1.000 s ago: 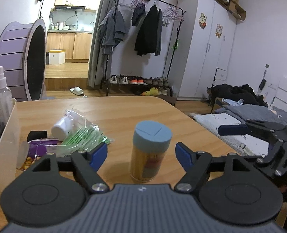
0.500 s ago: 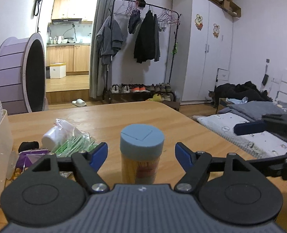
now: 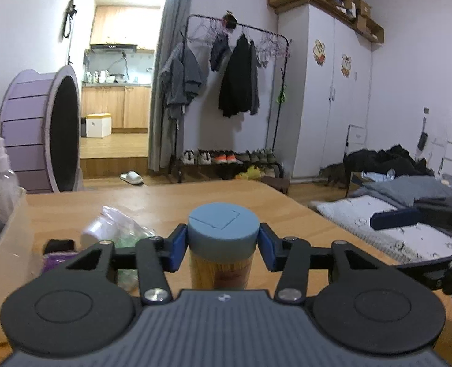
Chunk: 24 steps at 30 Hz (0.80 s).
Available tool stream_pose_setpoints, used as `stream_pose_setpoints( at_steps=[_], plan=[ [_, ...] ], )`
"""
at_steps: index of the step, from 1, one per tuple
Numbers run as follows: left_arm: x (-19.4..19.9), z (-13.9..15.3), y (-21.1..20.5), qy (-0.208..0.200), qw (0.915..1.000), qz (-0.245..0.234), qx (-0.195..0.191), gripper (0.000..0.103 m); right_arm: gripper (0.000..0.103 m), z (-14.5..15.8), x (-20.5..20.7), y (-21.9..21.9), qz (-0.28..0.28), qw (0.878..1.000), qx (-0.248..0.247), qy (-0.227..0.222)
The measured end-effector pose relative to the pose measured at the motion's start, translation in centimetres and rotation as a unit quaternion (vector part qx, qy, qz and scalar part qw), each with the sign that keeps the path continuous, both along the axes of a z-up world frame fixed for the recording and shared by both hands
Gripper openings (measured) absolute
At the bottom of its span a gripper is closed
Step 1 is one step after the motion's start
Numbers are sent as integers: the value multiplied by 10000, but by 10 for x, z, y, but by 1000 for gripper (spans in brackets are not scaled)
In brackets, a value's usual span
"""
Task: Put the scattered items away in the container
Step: 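Close the left tool on the toothpick container and lift it, then carry the toothpick container with the left tool into the basket and release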
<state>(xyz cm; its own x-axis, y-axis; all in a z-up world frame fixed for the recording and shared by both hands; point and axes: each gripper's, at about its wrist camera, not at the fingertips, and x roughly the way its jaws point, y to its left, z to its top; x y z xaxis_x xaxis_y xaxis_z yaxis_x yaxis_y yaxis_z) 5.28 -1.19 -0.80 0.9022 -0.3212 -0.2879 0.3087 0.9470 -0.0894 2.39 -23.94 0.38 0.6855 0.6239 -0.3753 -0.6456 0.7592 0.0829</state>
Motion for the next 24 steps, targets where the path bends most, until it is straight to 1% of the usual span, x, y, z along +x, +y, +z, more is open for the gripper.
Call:
stream_pose_setpoints(
  at_steps=[6, 10, 13, 16, 18, 20, 24],
  plan=[
    [-12, 15, 36, -228, 9989, 393, -107, 48, 103, 2, -1, 18, 108, 9999, 66, -73],
    [-18, 27, 73, -371, 9958, 817, -195, 48, 103, 3, -2, 33, 241, 9996, 107, -78],
    [-23, 38, 99, -503, 9918, 1153, -242, 48, 103, 2, -3, 42, 368, 9992, 170, -34],
    [-23, 48, 127, -585, 9858, 1535, -342, 48, 103, 0, -3, 50, 455, 9989, 144, 10],
    [-20, 53, 142, -618, 9817, 1778, -301, 48, 103, -2, -4, 54, 503, 9987, 109, 24],
    [-16, 55, 154, -594, 9777, 2002, -243, 48, 103, -3, -5, 57, 534, 9985, 108, 66],
    [-6, 52, 172, -435, 9721, 2300, -169, 48, 103, -5, -8, 60, 549, 9984, 78, 102]
  ],
)
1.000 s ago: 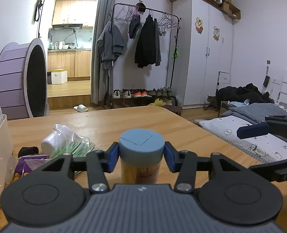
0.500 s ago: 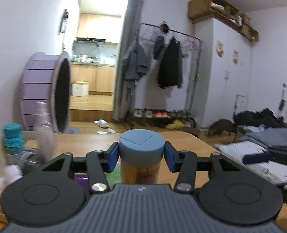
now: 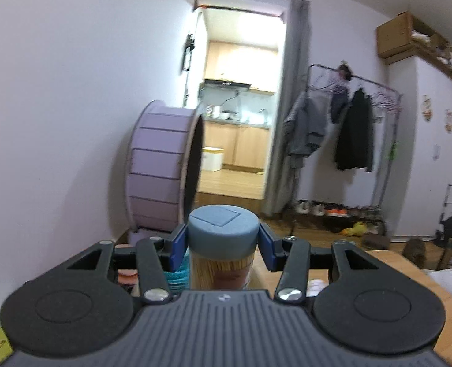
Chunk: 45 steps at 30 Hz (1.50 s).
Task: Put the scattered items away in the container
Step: 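Carry the toothpick container with the left tool into the basket and release, then move the open left tool over the bag of green swabs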
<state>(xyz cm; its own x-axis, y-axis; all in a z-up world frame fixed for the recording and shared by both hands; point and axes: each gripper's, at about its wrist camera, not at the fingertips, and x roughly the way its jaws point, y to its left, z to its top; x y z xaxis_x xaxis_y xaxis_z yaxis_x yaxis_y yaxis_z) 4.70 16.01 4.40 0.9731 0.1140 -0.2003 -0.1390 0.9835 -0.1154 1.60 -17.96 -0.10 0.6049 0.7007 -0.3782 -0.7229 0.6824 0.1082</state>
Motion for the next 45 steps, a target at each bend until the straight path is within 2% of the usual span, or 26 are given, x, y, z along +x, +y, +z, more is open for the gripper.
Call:
stream_pose_setpoints(
  at_steps=[6, 9, 13, 20, 24, 28, 33, 37, 40, 45],
  plan=[
    [16, -13, 13, 366, 9991, 208, 7, 49, 103, 0, 0, 2, 2, 10000, -36, 33],
    [21, -18, 16, 642, 9967, 489, 68, 55, 103, 0, 0, 4, 9, 10000, -61, 44],
    [8, -10, 20, 474, 9975, 530, -8, 62, 103, 2, -1, 4, 24, 10000, -69, 32],
    [-13, 4, -1, 147, 9992, 258, 251, 65, 103, 2, 2, 6, -2, 10000, -37, 47],
    [-16, 3, -27, 184, 9988, -367, 250, 65, 103, 1, 2, 7, 1, 10000, -60, 38],
    [-14, -9, -70, 484, 9886, -1277, 632, 65, 103, 0, 3, 5, -51, 10000, -55, 49],
    [-4, -30, -111, 803, 9716, -1937, 1096, 65, 103, 1, 4, -3, -113, 9999, 28, 40],
    [12, -49, -132, 1065, 9598, -2142, 1468, 65, 103, 3, 4, -6, -121, 9999, 72, 27],
    [28, -63, -136, 1319, 9566, -2067, 1573, 64, 103, 4, 3, -8, -96, 9999, 91, 4],
    [35, -76, -144, 1502, 9517, -1909, 1878, 64, 103, 7, -2, -13, -41, 9998, 180, -56]
  ],
)
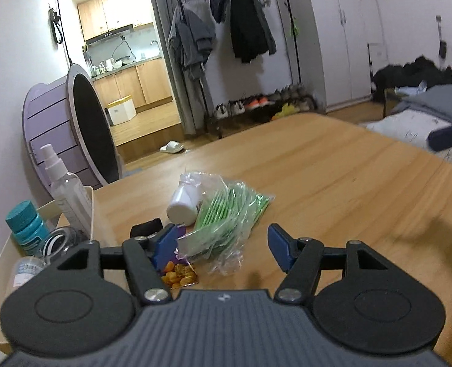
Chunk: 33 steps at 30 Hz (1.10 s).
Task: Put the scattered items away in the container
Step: 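Move the open left tool over the bag of green swabs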
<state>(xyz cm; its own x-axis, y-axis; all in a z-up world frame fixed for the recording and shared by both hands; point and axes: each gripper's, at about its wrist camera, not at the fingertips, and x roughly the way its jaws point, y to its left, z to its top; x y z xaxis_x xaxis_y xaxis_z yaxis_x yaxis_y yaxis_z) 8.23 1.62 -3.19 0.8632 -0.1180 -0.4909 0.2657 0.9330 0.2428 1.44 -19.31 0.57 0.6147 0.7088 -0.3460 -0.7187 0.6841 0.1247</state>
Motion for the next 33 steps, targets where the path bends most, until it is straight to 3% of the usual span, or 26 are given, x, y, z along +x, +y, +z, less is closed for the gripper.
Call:
stream_pose_setpoints(
  at_steps=[4, 10, 11, 13, 15, 25, 30, 33],
  plan=[
    [0, -6, -12, -31, 9988, 50, 476, 61, 103, 2, -2, -4, 55, 10000, 75, -30],
    [8, -15, -20, 169, 9959, 62, 886, 59, 103, 2, -2, -7, 69, 9999, 80, -38],
    [10, -15, -18, 194, 9963, 55, 830, 58, 103, 2, -2, -7, 67, 9999, 88, -36],
    [14, -13, -14, 333, 9972, 73, 660, 38, 103, 2, -1, -7, 65, 9999, 104, -32],
    [17, -13, -11, 396, 9976, 82, 557, 29, 103, 2, -1, -8, 66, 9999, 105, -38],
    [-1, 0, -2, 591, 9982, -105, 21, 13, 103, 3, -2, -8, 137, 9998, 122, -36],
    [-17, 3, -8, 658, 9968, -457, -21, 14, 103, 4, -1, -7, 223, 9997, 125, -50],
    [-17, 2, -9, 708, 9966, -413, -86, 18, 103, 5, -2, -5, 274, 9995, 130, -61]
  ],
)
